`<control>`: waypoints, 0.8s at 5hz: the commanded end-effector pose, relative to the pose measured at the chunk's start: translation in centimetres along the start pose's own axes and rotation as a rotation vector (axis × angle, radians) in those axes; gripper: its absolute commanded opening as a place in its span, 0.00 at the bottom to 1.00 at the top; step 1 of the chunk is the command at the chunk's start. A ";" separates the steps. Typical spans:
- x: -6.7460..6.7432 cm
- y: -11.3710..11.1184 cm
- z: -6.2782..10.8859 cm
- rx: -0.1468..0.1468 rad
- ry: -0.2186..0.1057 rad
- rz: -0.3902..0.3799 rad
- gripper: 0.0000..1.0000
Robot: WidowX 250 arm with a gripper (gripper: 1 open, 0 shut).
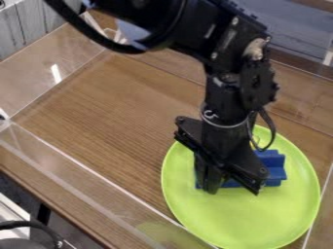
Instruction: Put the blue object in the green plate
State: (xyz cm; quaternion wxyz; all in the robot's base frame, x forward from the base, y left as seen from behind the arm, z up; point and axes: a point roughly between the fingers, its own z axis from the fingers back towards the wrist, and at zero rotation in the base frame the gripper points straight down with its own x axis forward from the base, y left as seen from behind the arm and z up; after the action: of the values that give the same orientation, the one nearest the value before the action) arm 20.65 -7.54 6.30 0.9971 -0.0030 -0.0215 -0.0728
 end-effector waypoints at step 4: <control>0.0 0.4 1.5 -0.027 -0.031 0.069 0.00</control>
State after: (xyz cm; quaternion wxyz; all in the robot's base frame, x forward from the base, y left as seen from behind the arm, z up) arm 20.23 -7.18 7.02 0.9988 -0.0135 -0.0192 -0.0423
